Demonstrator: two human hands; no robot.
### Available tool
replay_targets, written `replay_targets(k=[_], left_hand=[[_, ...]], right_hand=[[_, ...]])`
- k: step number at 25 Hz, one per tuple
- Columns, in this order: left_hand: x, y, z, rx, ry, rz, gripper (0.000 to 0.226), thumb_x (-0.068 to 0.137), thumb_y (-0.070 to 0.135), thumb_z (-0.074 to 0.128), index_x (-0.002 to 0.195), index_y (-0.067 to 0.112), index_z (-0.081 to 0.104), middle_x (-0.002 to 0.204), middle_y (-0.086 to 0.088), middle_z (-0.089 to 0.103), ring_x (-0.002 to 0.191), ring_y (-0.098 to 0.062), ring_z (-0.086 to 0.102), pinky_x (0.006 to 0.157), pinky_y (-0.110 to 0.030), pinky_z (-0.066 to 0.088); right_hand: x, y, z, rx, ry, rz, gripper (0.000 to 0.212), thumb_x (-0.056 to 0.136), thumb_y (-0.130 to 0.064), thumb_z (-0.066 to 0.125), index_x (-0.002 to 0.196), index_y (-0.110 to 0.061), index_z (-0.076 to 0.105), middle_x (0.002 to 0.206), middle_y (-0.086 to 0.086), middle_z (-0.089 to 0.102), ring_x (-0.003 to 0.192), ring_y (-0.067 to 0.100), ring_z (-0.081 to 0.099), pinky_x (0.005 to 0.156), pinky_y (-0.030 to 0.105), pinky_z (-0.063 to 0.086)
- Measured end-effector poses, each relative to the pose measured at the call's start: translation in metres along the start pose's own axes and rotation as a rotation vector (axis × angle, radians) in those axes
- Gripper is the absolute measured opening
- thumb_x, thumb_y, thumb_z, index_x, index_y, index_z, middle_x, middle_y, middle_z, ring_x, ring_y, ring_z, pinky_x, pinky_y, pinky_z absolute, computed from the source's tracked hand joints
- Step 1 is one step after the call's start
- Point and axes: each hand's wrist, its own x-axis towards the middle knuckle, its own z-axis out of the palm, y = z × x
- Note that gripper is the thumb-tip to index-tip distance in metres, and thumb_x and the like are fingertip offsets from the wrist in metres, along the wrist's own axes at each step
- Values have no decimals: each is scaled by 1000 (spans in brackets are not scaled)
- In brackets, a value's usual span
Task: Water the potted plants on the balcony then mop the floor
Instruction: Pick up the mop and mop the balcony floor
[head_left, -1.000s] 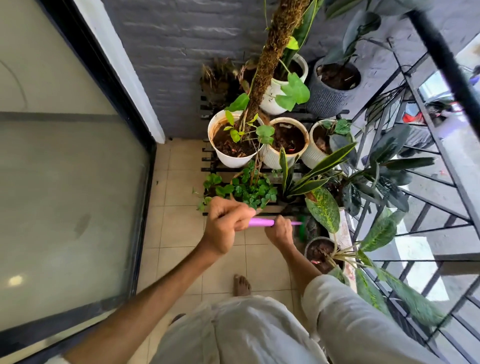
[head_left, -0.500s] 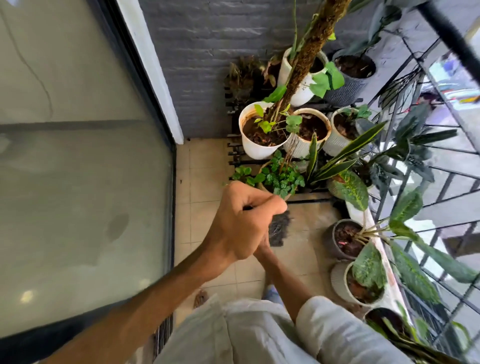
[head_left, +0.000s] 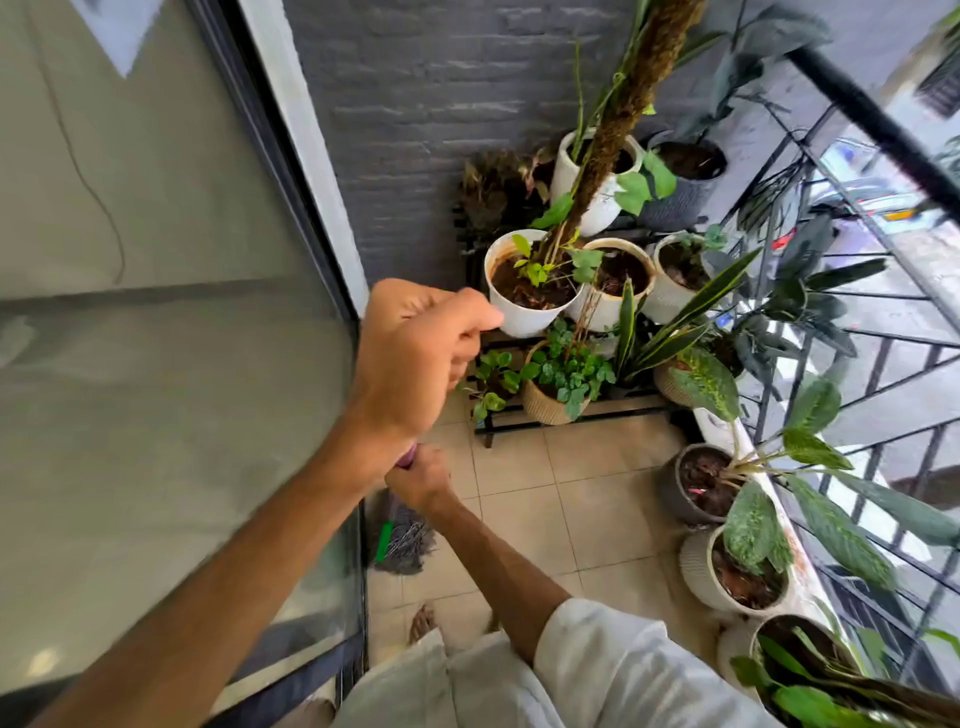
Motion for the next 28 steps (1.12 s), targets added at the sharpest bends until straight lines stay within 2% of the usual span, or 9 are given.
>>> replay_targets(k=[3, 5, 7, 11, 17, 21, 24, 26, 28], left_hand=[[4, -11, 9, -42, 6, -8, 53, 79, 9, 61, 37, 24, 33, 42, 6, 21, 44, -13, 11, 48, -29, 11], [4, -31, 25, -88, -23, -32, 49, 74, 13, 65, 37, 24, 34, 42, 3, 20, 45, -15, 11, 49, -34, 11], [6, -54, 44, -127, -57, -45, 45, 71, 21, 65, 37, 25, 36, 42, 1, 20, 44, -15, 12, 48, -32, 13], [23, -97, 88, -198, -84, -110, 43, 71, 24, 63, 37, 26, 36, 41, 1, 23, 44, -16, 16, 51, -37, 13], [49, -154, 129, -77, -208, -208, 46, 77, 27, 63, 39, 25, 38, 42, -3, 26, 45, -24, 20, 53, -42, 21], [60, -140, 126, -33, -167, -188, 48, 79, 19, 64, 39, 23, 37, 42, -4, 24, 45, -21, 20, 53, -41, 23], [84, -98, 109, 7, -215, -152, 53, 81, 8, 60, 38, 25, 34, 43, -4, 20, 46, -20, 17, 51, -37, 21], [95, -70, 95, 44, -296, -130, 53, 81, 8, 60, 39, 20, 31, 44, -2, 19, 47, -23, 14, 49, -37, 18], [93, -51, 89, 98, -395, -123, 52, 82, 11, 62, 40, 19, 31, 43, 0, 21, 45, -20, 15, 48, -36, 17]], right_hand=[[18, 27, -31, -80, 125, 85, 17, 85, -26, 62, 90, -11, 69, 79, 9, 63, 74, 28, 63, 66, 33, 54], [45, 81, -56, -131, 137, 160, 31, 76, -36, 60, 89, -10, 70, 85, 16, 69, 79, 37, 68, 69, 42, 61], [55, 128, -83, -166, 199, 226, 38, 73, -40, 57, 97, -12, 67, 95, 15, 69, 85, 35, 66, 75, 45, 62], [28, 151, -169, -144, 308, 311, 33, 91, -32, 65, 113, -7, 64, 108, 10, 61, 99, 25, 57, 81, 28, 42], [54, 235, -243, -189, 468, 455, 28, 86, -23, 71, 104, -2, 70, 103, 21, 72, 98, 38, 68, 81, 42, 55], [59, 225, -229, -208, 505, 405, 22, 90, -21, 64, 98, -1, 67, 96, 16, 67, 86, 31, 61, 65, 30, 38], [71, 182, -192, -152, 501, 327, 19, 92, -25, 59, 92, -7, 65, 85, 7, 62, 74, 24, 57, 52, 23, 36], [80, 148, -164, -106, 498, 294, 27, 92, -30, 59, 93, -4, 67, 84, 11, 66, 75, 28, 62, 58, 33, 53], [84, 119, -137, -22, 468, 288, 35, 86, -36, 58, 88, -2, 67, 85, 17, 70, 76, 34, 66, 68, 45, 59]])
